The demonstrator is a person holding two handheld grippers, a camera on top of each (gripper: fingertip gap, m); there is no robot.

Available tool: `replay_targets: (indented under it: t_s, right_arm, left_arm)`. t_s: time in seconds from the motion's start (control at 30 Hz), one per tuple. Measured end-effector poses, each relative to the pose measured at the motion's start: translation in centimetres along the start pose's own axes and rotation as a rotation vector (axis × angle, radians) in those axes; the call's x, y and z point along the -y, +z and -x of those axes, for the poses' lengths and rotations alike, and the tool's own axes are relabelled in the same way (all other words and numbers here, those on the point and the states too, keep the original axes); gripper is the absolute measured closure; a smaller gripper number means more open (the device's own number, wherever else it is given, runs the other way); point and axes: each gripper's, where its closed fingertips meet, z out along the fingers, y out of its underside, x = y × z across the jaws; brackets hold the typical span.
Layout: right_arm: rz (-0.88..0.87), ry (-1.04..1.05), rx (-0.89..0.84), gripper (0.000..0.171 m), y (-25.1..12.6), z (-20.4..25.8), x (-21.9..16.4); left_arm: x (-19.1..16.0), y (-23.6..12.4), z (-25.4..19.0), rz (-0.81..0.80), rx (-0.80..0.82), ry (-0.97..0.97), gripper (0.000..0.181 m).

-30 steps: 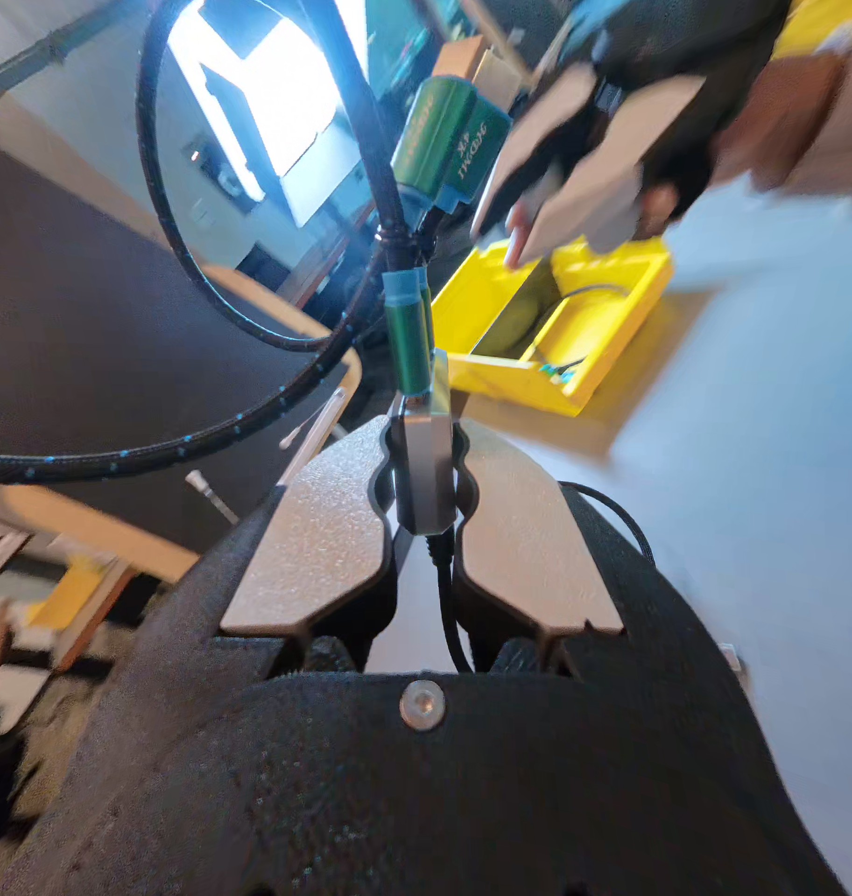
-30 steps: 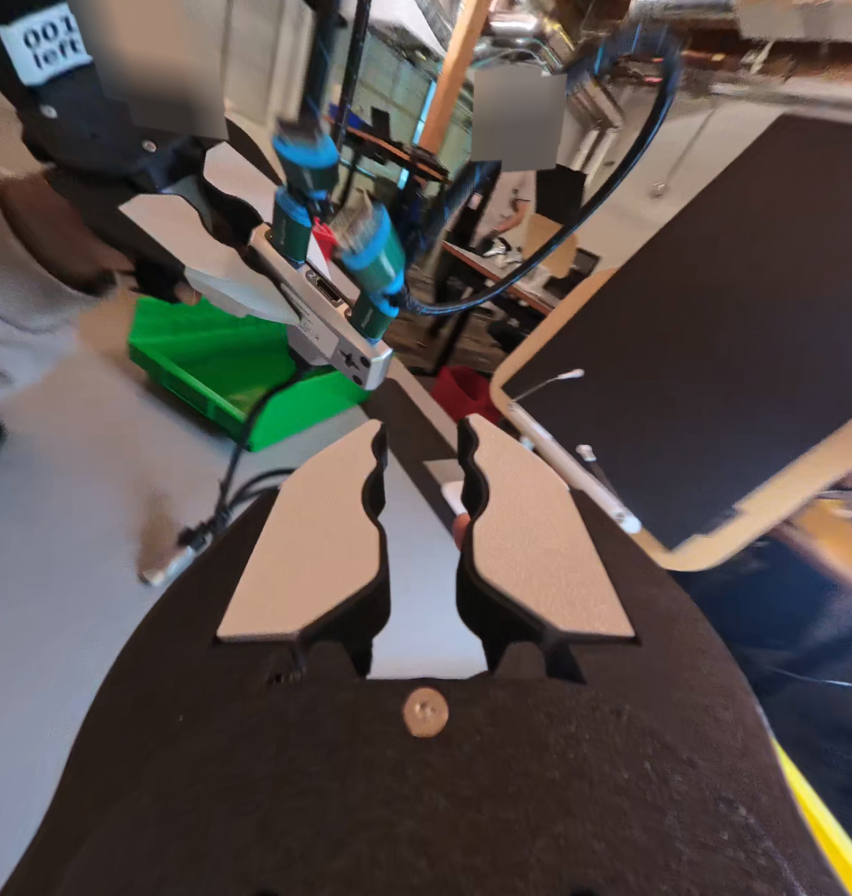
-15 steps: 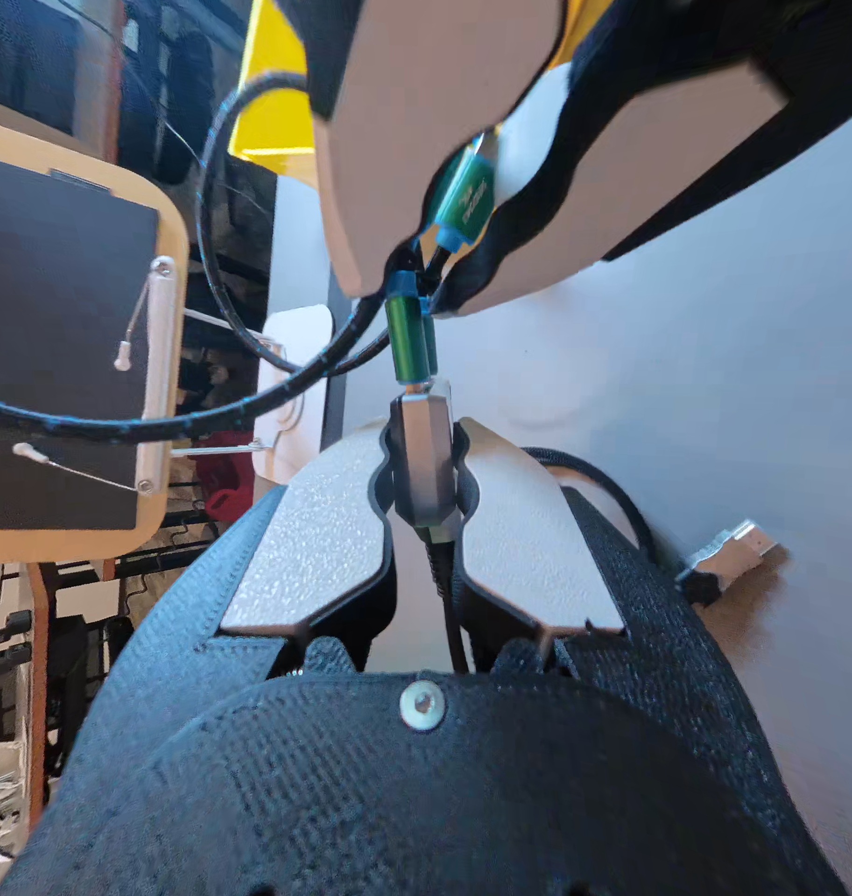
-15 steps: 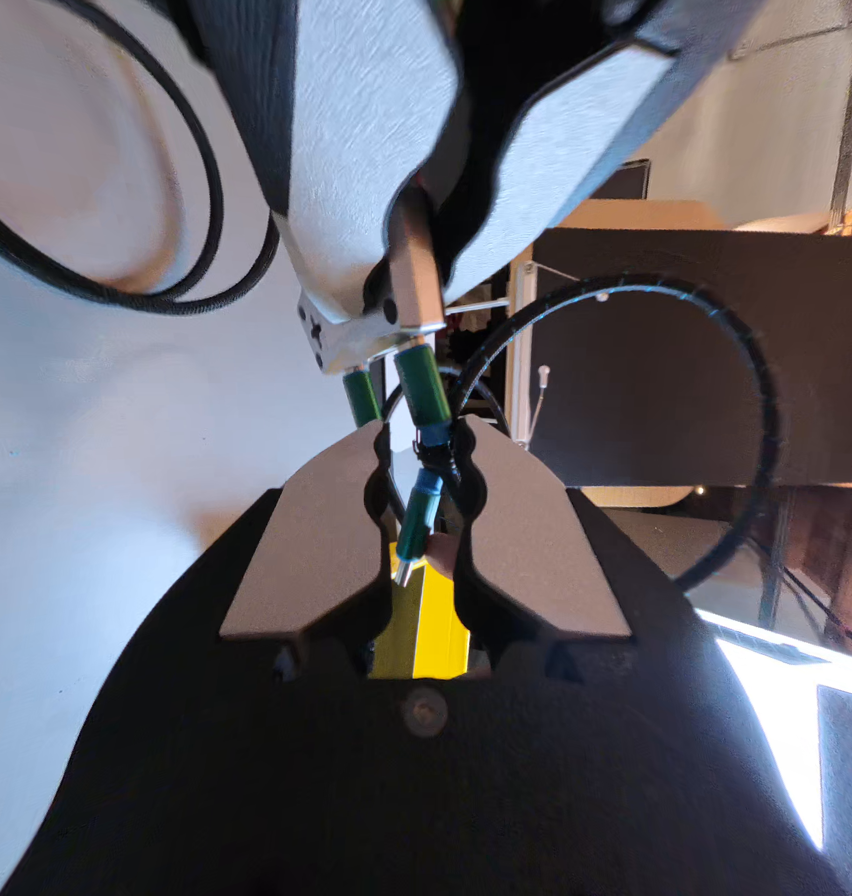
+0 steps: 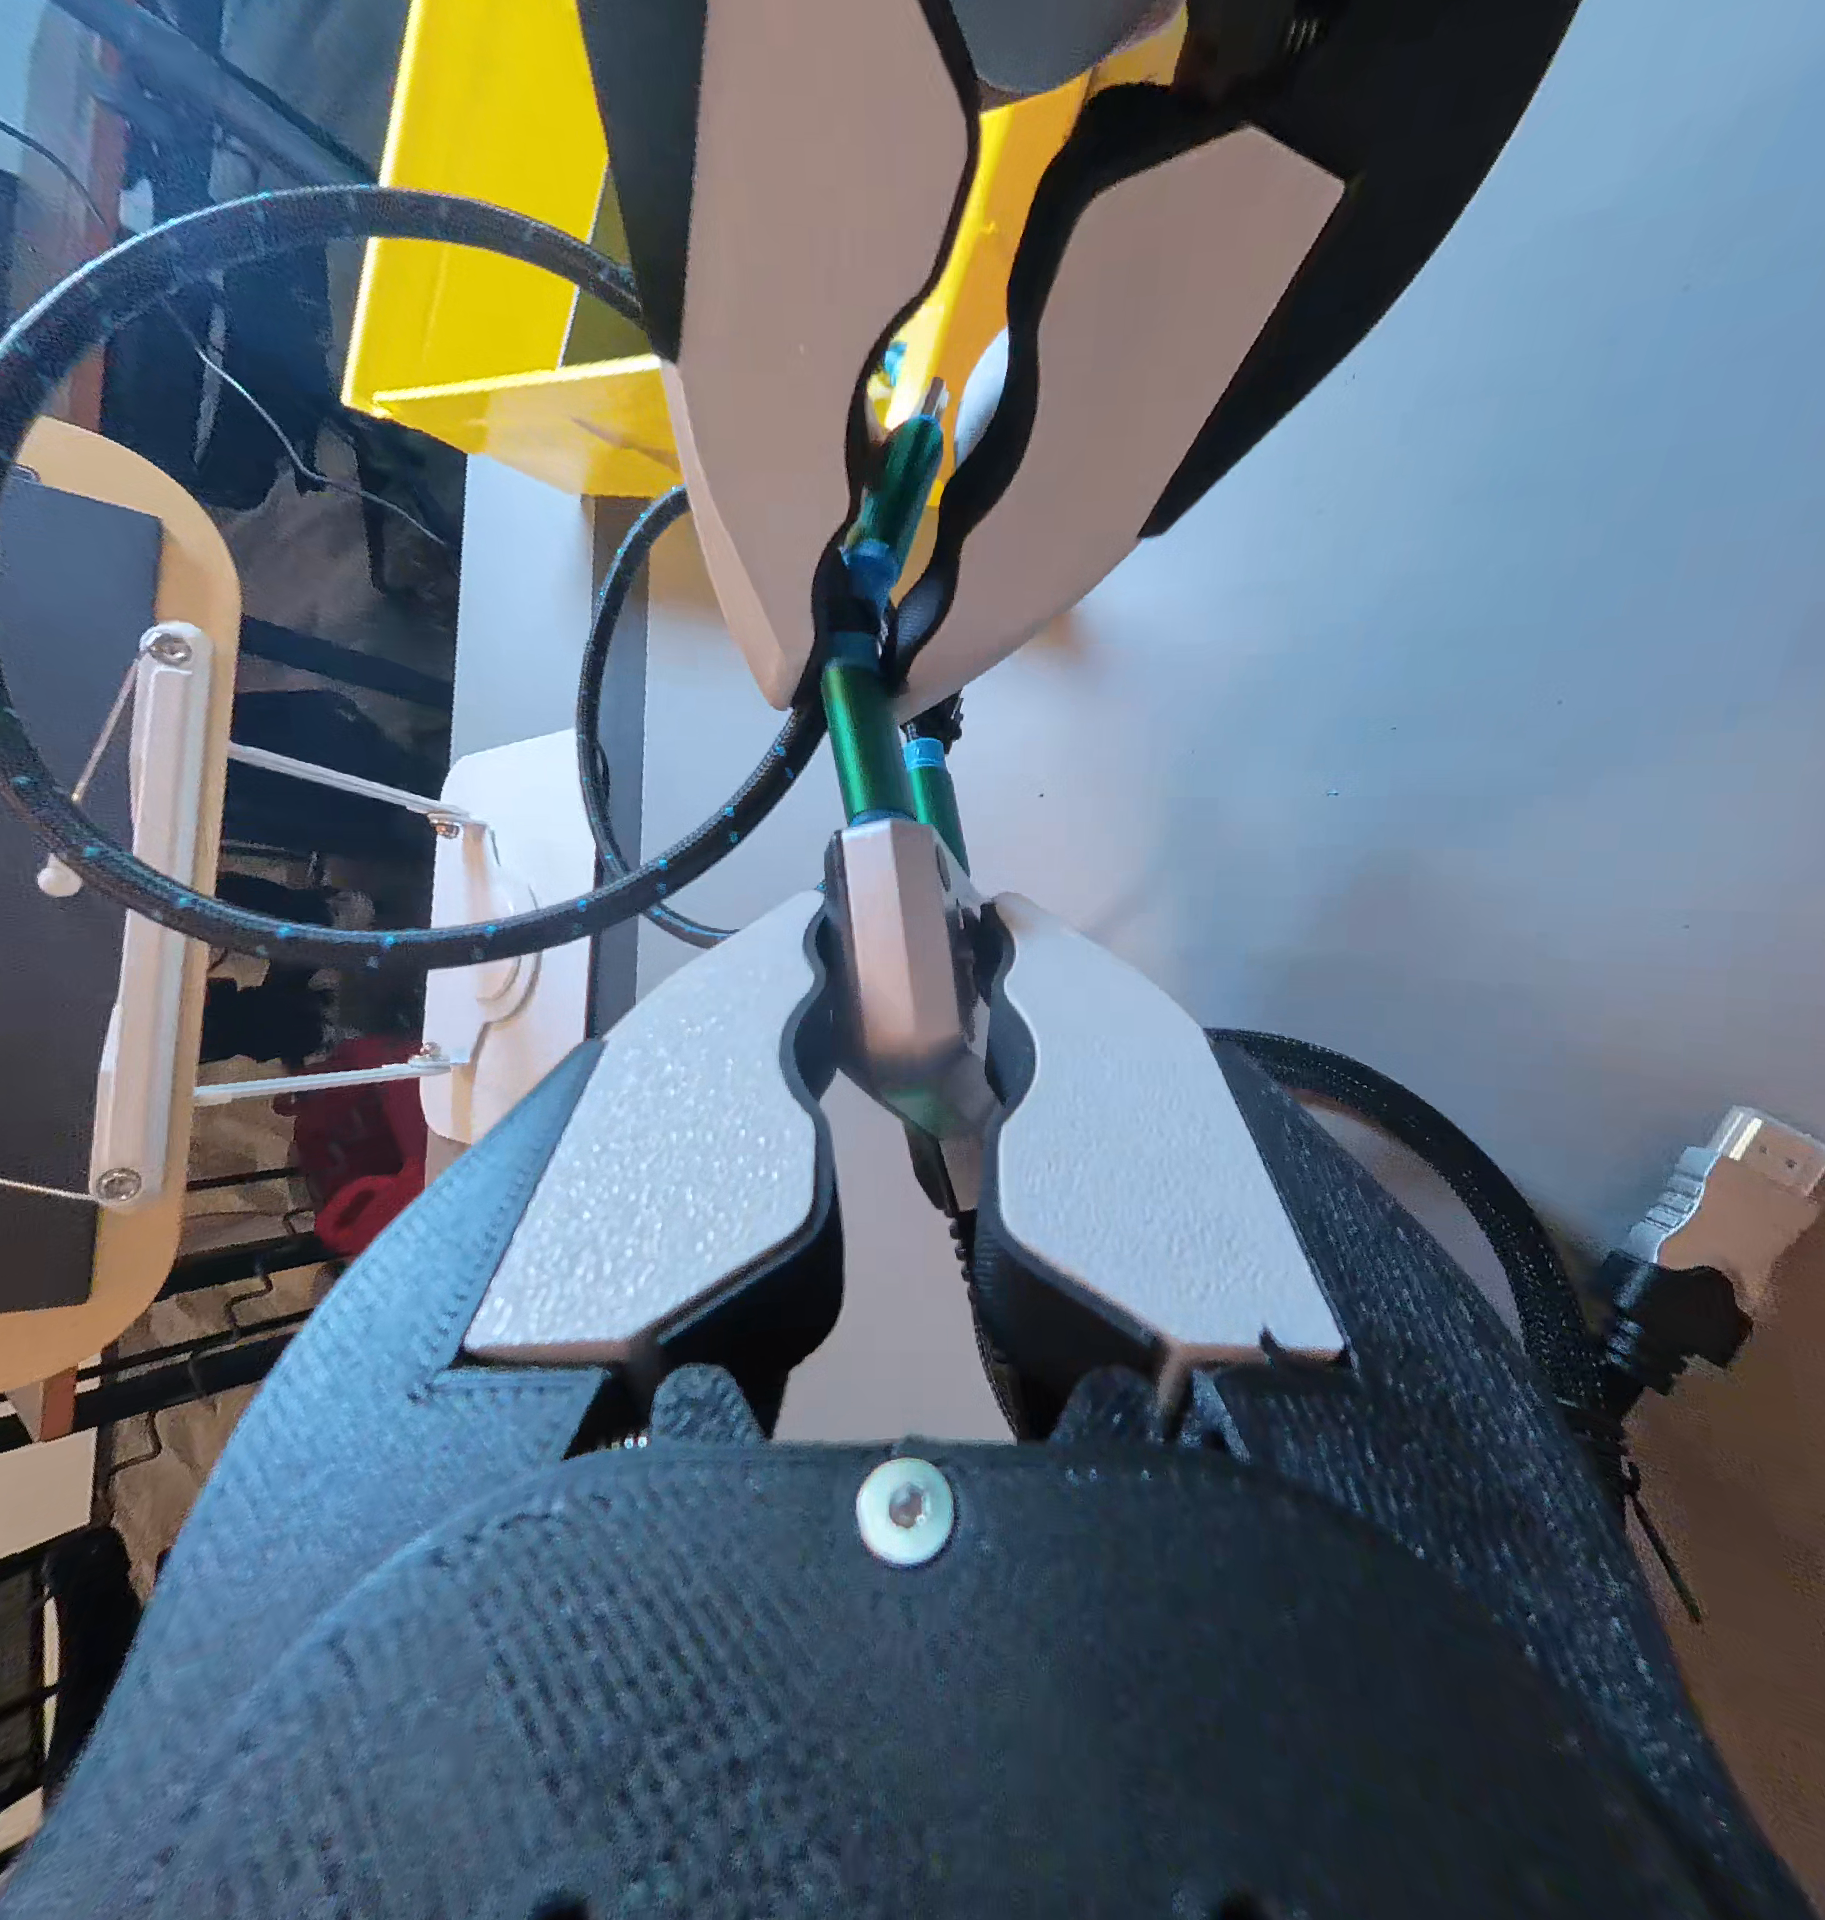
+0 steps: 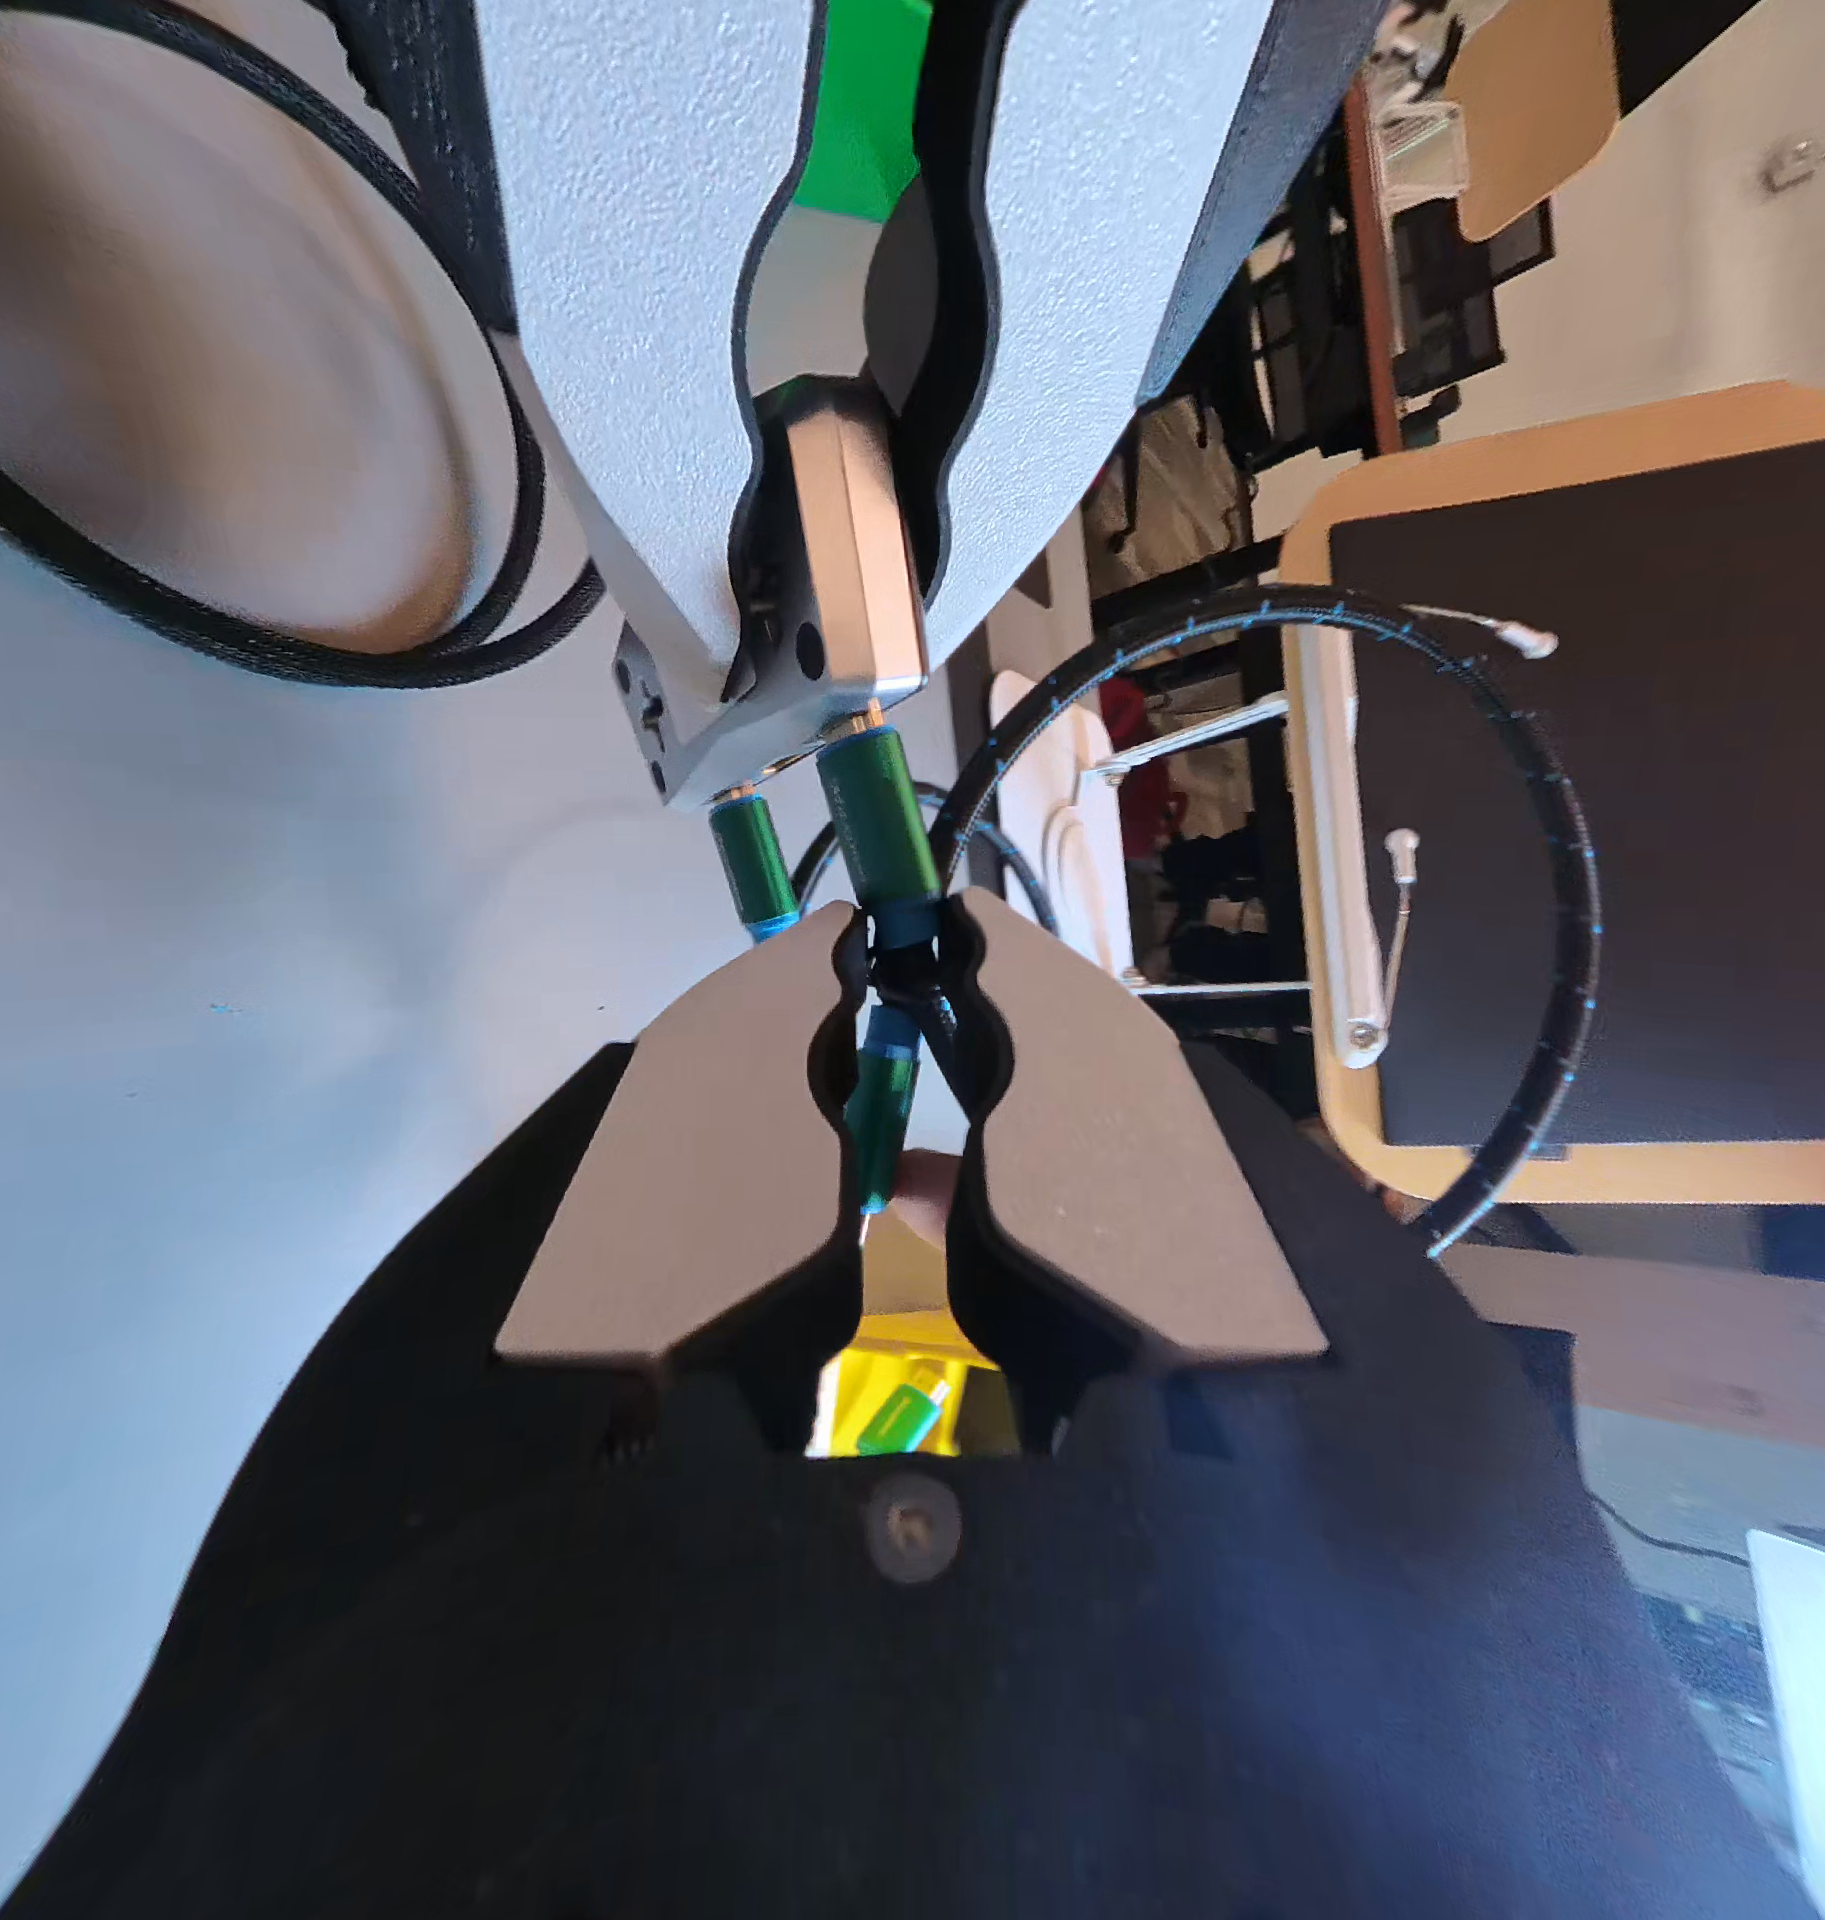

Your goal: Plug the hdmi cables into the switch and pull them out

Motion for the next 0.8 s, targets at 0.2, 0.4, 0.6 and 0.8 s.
replay_targets:
  t_s: [0.2,0.4,0.6,0.8]
  right_arm:
    - [0.080,-0.112,0.006,0.156,-0.4,0.6,-0.1]
    - [0.075,-0.155,0.000,0.154,-0.6,0.9,0.5]
    - [-0.001,-0.183,0.016,0.154,-0.9,1.4,2.0]
    - [0.017,-0.189,0.055,0.157,-0.4,2.3,1.9]
  left_arm:
    - [-0.3,0.3,-0.4,0.091,0.027,0.045,0.158]
    - [-0.4,0.0,-0.6,0.117,0.038,0.079,0.158]
    - [-0.1,0.2,-0.9,0.053,-0.002,0.061,0.158]
    - [0.7,-0.2,-1.7,0.018,-0.032,0.055,0.160]
